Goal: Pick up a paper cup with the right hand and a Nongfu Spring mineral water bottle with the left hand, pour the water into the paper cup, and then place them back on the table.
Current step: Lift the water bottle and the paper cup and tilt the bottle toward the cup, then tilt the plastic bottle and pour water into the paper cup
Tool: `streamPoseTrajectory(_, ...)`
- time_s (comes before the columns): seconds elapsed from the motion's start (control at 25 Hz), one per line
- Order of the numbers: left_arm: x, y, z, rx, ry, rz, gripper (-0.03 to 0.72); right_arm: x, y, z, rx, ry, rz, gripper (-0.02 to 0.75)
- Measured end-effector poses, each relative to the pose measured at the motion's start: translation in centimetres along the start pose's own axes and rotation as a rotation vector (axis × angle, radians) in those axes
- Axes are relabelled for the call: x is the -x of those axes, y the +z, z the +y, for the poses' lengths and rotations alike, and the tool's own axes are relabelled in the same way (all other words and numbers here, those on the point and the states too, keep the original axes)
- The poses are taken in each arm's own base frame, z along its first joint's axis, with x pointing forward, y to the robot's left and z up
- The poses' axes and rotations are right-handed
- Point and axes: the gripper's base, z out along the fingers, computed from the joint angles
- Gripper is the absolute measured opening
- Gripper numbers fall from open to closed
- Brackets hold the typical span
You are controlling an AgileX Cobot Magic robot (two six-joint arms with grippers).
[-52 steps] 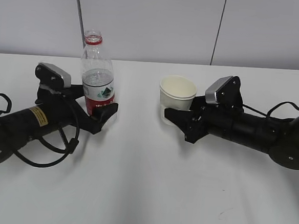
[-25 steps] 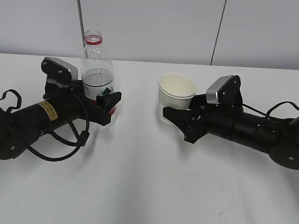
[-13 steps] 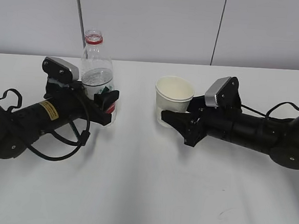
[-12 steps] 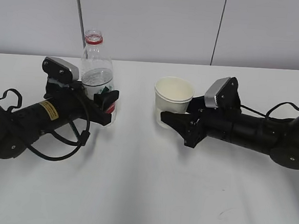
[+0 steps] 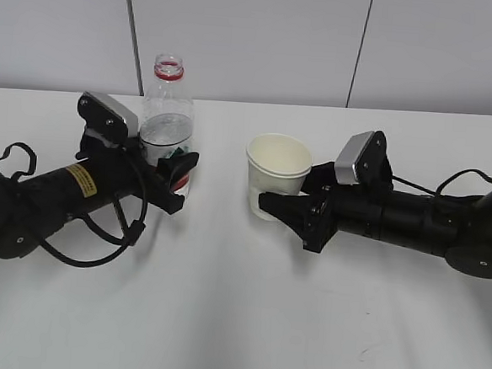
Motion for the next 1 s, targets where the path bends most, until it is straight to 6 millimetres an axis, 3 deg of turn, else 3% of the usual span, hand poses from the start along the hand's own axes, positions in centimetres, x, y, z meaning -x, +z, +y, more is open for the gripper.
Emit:
streamPoseTrajectory(0.72,2.8,-0.6,0.8,0.060,0.341,-0.009,0.364,0.0,0.1,0.3,0.046,0.021,0.011,0.447)
streamPoseTrajectory(1.0,2.9,-0.6,0.8,0.063,0.494,-0.011,0.364,0.3,0.7,0.8,0.096,0.006,0.012,0.447)
